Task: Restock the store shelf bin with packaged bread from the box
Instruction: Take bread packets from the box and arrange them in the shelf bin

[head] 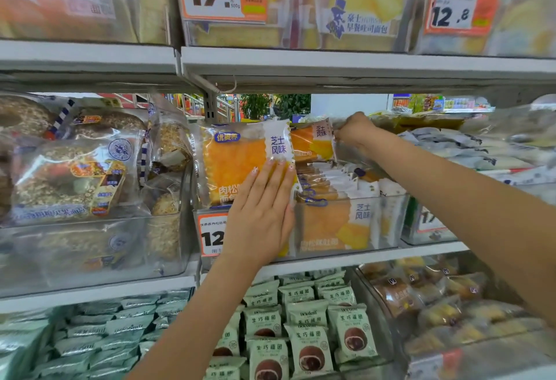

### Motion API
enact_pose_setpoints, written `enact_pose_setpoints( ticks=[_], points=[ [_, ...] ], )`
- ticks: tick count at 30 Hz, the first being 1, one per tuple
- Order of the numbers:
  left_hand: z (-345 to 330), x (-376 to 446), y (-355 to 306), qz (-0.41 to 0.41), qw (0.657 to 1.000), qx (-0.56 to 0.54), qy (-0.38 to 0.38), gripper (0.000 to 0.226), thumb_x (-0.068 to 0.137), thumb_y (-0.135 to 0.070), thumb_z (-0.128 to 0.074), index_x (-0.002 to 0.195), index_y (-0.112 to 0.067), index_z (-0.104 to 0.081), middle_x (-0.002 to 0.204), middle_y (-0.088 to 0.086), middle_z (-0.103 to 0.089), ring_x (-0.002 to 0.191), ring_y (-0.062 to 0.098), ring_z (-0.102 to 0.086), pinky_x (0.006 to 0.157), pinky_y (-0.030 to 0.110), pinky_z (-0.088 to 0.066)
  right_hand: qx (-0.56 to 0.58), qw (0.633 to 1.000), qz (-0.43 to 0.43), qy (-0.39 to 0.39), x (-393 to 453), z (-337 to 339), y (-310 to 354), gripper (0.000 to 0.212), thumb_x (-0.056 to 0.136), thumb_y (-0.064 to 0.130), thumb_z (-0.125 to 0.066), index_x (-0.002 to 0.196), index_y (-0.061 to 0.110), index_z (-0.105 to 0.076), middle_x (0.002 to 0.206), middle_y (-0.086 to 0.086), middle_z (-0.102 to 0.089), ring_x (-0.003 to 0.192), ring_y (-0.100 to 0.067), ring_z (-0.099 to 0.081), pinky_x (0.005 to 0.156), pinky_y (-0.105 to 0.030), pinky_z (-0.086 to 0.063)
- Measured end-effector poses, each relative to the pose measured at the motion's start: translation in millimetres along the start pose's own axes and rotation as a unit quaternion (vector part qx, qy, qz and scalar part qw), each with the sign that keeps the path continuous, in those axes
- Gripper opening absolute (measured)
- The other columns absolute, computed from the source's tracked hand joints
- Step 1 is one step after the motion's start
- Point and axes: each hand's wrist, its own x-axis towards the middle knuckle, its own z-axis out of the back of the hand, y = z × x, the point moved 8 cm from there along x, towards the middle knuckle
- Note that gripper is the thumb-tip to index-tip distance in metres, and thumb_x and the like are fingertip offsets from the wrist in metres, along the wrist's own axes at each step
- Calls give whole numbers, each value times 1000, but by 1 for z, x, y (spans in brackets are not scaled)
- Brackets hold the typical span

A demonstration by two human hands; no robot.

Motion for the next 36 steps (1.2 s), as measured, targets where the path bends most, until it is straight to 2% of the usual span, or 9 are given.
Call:
enact_pose_setpoints(
  ticks=[6, 10, 15, 19, 21, 25, 29, 33, 36],
  points=[
    [33, -38, -24, -34, 990, -136, -3, 48, 102, -24, -25, 138, 0, -44, 146, 14, -41, 139, 26, -33, 117, 44, -22, 96, 978, 175, -62, -126, 28, 1, 31, 92, 9, -53, 122, 11, -45, 113, -6, -53, 95, -14, -51, 74, -23, -45],
    [42, -91, -64, -77, 981, -175, 17, 33, 93, -16, -44, 114, -2, -65, 120, 13, -63, 112, 28, -55, 96, 38, -40, 145, 931, 306, -137, -223, 16, -32, 15, 92, 12, -48, 107, 15, -45, 98, -4, -49, 79, -10, -47, 66, -24, -42],
    [32, -181, -112, -91, 970, -194, 118, 19, 81, -18, -47, 97, -10, -50, 92, 8, -65, 88, 24, -53, 76, 34, -37, 110, 943, 307, -65, -322, -52, -106, 11, 92, 12, -48, 102, 18, -45, 86, 5, -45, 68, -10, -44, 62, -15, -34],
    [13, -272, -133, -25, 940, -236, 247, 20, 72, -9, -57, 91, -9, -61, 83, 8, -67, 75, 27, -64, 72, 34, -41, 24, 972, 231, 48, -377, -120, -183, 19, 90, 10, -53, 108, 12, -50, 90, 9, -47, 76, -7, -47, 63, -20, -36],
    [2, -322, -138, 18, 902, -253, 349, 27, 70, -4, -67, 97, -7, -64, 90, 9, -68, 84, 29, -65, 75, 38, -48, -18, 972, 204, 113, -398, -153, -222, 20, 89, 8, -53, 109, 12, -51, 90, 8, -46, 79, -8, -47, 65, -21, -38],
    [-13, -430, -136, 145, 804, -260, 514, 27, 92, -12, -46, 118, -15, -54, 113, 3, -59, 106, 24, -54, 86, 37, -44, -119, 937, 100, 313, -436, -223, -313, 20, 90, 12, -50, 108, 21, -48, 94, 5, -51, 82, -14, -54, 72, -35, -51],
    [-15, -525, -140, 241, 721, -260, 596, 17, 95, -20, -44, 109, -19, -53, 109, 3, -60, 98, 24, -58, 80, 38, -49, -220, 825, -50, 518, -495, -287, -419, 54, 90, 17, -52, 140, 21, -29, 119, -9, -51, 103, -27, -54, 77, -35, -48],
    [-2, -605, -151, 326, 615, -268, 666, 26, 97, -19, -44, 121, -24, -54, 111, 6, -63, 95, 24, -61, 75, 32, -49, -281, 747, -173, 577, -560, -311, -499, 72, 90, 24, -57, 150, 19, -17, 152, -16, -24, 139, -38, -25, 113, -45, -26],
    [14, -641, -159, 362, 570, -270, 687, 22, 96, -14, -45, 114, -20, -56, 108, 7, -64, 91, 23, -61, 71, 32, -47, -335, 697, -106, 625, -589, -319, -511, 67, 96, 22, -49, 151, 21, -11, 154, -12, -21, 137, -33, -31, 109, -39, -32]
  ],
)
